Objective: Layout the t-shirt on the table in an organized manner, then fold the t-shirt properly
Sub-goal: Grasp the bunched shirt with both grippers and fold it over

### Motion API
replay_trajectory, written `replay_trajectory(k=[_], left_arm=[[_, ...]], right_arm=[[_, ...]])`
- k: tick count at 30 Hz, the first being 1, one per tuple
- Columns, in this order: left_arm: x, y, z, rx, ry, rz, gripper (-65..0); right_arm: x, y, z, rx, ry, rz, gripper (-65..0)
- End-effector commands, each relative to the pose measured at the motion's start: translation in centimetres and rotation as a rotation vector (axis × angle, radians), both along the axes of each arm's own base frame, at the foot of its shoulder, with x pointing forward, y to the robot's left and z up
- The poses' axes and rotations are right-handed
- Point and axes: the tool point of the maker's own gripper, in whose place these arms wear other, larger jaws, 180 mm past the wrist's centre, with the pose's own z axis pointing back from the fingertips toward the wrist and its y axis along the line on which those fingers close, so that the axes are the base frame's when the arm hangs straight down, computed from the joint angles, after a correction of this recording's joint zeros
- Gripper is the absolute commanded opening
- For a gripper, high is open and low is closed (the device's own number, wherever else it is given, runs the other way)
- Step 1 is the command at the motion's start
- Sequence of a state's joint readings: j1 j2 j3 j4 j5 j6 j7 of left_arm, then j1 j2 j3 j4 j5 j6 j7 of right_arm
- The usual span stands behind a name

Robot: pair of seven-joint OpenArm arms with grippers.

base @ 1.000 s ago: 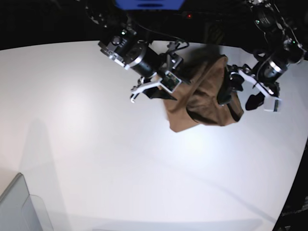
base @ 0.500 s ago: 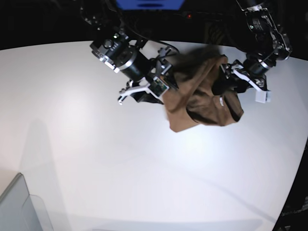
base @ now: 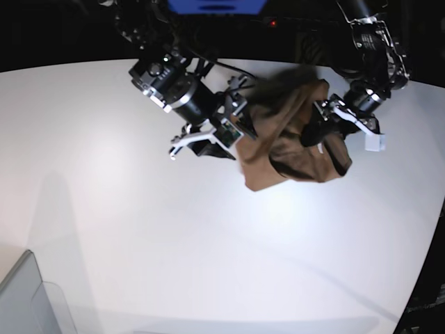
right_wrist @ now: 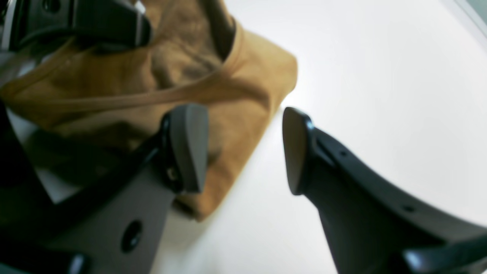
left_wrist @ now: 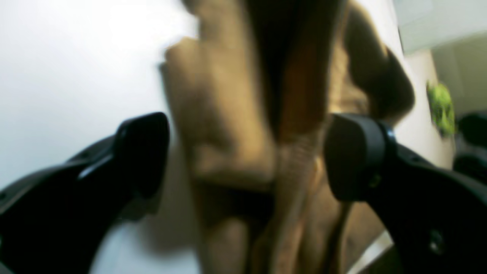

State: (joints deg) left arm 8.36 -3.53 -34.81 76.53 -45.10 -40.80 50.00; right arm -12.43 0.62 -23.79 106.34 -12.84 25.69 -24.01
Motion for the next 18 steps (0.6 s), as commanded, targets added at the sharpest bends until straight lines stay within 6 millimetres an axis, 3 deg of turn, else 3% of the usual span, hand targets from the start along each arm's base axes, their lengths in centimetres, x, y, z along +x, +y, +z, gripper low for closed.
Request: replay_trajectory(k=[1,3,5,8,13,18], left_arm=[[-1.0,-0.8,-1.4,0.032,0.072,-0.051,-2.5],[-1.3,-0.9,-1.9,0.059,0.091,-0.065,-5.9],[-1.3,-1.0,-2.3,0.089,0.108,-0.077,-15.5],[-0.8,-0.8,-2.4,0.125,0.111,-0.089,-35.7],[-0.1,-1.0,-2.4,0.136,0.111,-0.101,-63.2],[0.0,-1.2,-3.6,0.103,0.148,-0.099,-63.7]], right_arm=[[0.8,0.6,1.8,0.047,-0.048,0.002,-32.8],[1.2,0.7,2.3,0.048,-0.065,0.005,-33.1],[1.3,0.8,2.0,0.047,-0.058,0.007,-33.3],[2.0,1.4,1.9,0.057,-0.056,0.008,-33.4],[2.9,2.2,0.8,0.055,-0.031,0.016,-37.1],[4.1,3.4,0.0,0.061,-0.004,0.021,-44.9]])
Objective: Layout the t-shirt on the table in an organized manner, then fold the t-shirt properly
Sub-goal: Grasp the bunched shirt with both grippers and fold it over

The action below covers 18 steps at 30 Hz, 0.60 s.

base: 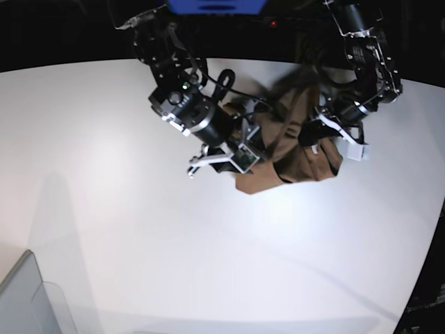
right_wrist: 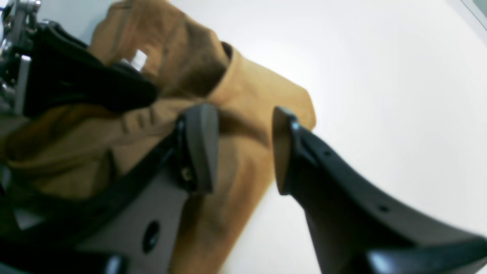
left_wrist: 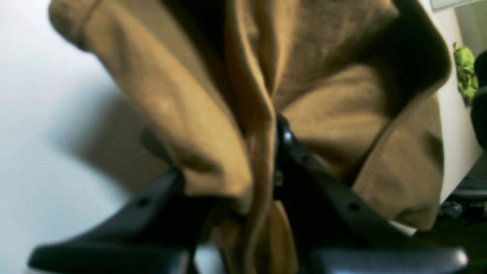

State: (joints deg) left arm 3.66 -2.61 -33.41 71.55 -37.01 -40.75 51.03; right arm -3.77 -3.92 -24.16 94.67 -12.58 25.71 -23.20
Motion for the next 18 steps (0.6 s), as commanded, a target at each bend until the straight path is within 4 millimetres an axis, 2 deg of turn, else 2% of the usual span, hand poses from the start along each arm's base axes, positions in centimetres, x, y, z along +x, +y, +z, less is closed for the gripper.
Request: replay_trajectory(k=[1,4,9,13,18], left_arm=[[-1.2,0.2,-1.5,0.045,0.077,-0.032,-63.6],[-1.4,0.0,-1.9,0.037,0.090,-0.037,-63.6],[-1.5,-2.0,-1.9,0.043,0.090,-0.116,-63.3],[-1.5,-2.4,-2.0,0.039,0.093,-0.123,-63.2],[-0.8,-2.3,-1.6,0.038,0.073,-0.118,-63.1]], right_arm=[[0.7,0.9,1.3,0.042,-0.030,0.008,-45.6],[1.3,1.4,0.7,0.038,-0.015,0.012,-46.7],[2.1,1.3,-1.2,0.064,0.050,0.017,-46.9],[1.9,-1.1,-3.2,0.107,0.104,-0.009,-46.9],[0.7,-4.3,-6.7,0.146,0.200,-0.041,-46.9]])
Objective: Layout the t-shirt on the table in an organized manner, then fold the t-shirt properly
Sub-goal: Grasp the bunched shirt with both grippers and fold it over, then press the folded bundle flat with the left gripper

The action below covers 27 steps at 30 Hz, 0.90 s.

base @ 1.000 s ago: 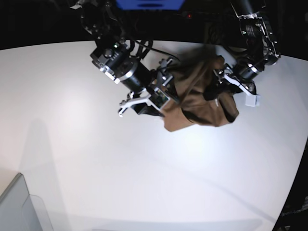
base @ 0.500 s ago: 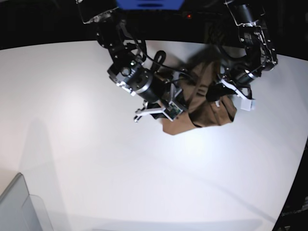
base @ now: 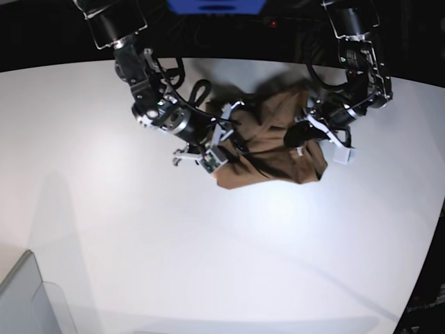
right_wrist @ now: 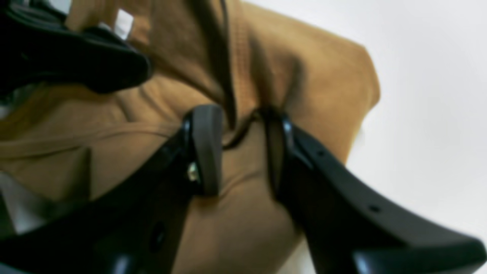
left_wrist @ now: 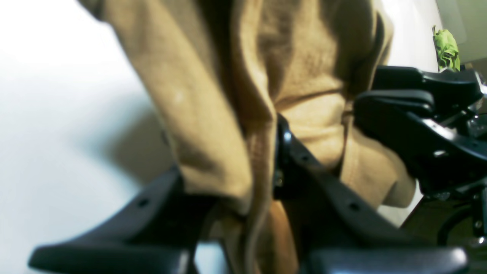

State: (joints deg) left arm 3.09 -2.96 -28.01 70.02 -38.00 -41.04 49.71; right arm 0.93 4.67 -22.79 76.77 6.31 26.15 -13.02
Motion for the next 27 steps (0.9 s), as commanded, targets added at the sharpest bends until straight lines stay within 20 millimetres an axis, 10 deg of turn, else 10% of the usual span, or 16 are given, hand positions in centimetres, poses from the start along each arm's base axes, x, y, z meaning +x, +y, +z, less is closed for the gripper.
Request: replay_trajectory(k=[1,7,11,17,27], left_arm=[[-0.8,0.4,-1.3,0.070,0.071,-0.044,-63.1],[-0.4,0.3,-1.1,0.071,0.067,-0.048,-63.1],[0.2,0.3,-0.7,0.072,0.052,-0.050,-63.1],[0.3,0.4,-0.6,0.103,0.048,-0.090,-63.4],[2.2,-3.1,-0.9,0.480,0.000,-0.565,-63.6]], right_arm=[[0.0,-0.9,-0.6,-0.010,0.012,-0.010,-46.9],[-0.6,-1.5,-1.4,0.047,0.016,-0.038,-46.5],[-0.1,-1.9,2.4,0.104,-0.081,-0.069,-46.4],[1.3,-5.4,8.6,0.153,-0.235,-0.196,-46.4],[2.5,-13.3,8.8,0.091,-0.266,-0.399,-46.4]])
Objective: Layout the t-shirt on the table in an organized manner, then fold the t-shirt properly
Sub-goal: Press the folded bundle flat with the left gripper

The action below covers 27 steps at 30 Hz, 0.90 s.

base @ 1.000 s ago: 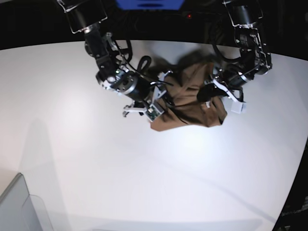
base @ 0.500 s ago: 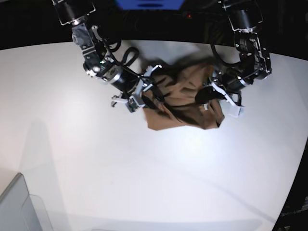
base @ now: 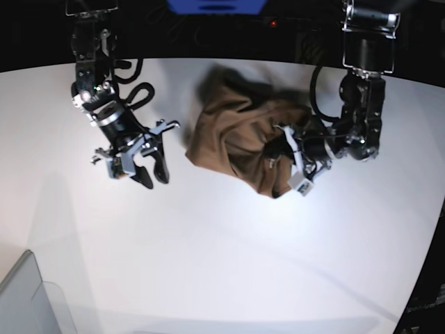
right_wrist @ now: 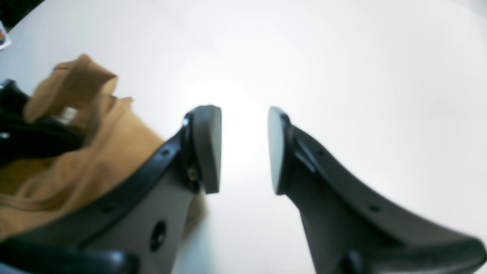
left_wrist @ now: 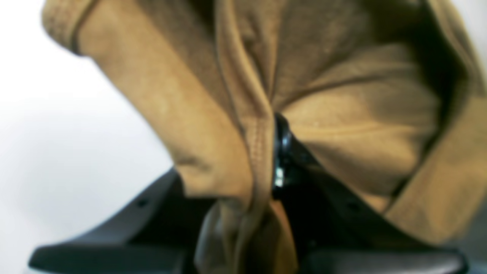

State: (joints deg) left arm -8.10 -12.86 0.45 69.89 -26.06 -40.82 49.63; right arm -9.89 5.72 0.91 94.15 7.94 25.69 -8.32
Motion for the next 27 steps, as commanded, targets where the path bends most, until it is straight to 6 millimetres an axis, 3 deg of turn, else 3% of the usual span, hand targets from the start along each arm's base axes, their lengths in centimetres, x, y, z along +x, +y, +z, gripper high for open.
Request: replay_trajectory(k=[1,6,11,14,20,24,27], left_arm=[[-0.3,1.3,-1.4,0.166,0.027,-0.059,-63.6],[4.0,-0.8,0.8,0.419,-0.130,-0.281,-63.2],[6.0,-6.3,3.1,0.533,-0.293,-0.513,-63.1],[5.7,-9.3,2.8,0.598,-0.347,-0.637,-63.1],[5.4,-12.1,0.6,0.665,-0.364,-0.752,-63.0],[4.6,-13.7,-0.1,0.687,-0.405,-0.826,-63.0],[4.4,-14.4,0.0,0.704,-0.429,-0.860,-56.6]], right_arm=[[0.5,-0.2,1.6,0.021,-0.054,-0.007,-46.4],[-0.2,-2.4,0.8,0.007,-0.030,-0.063,-46.4],[-1.4,-4.1,-0.1,-0.006,-0.002,-0.107,-46.4],[-1.9,-5.7,-0.4,-0.017,0.008,-0.148,-46.4],[-3.3,-8.3,-1.3,-0.039,0.038,-0.212,-46.4],[-4.2,-8.9,-1.9,-0.046,0.060,-0.226,-46.4],[-4.7,-8.8,-2.3,-0.046,0.074,-0.226,-46.4]])
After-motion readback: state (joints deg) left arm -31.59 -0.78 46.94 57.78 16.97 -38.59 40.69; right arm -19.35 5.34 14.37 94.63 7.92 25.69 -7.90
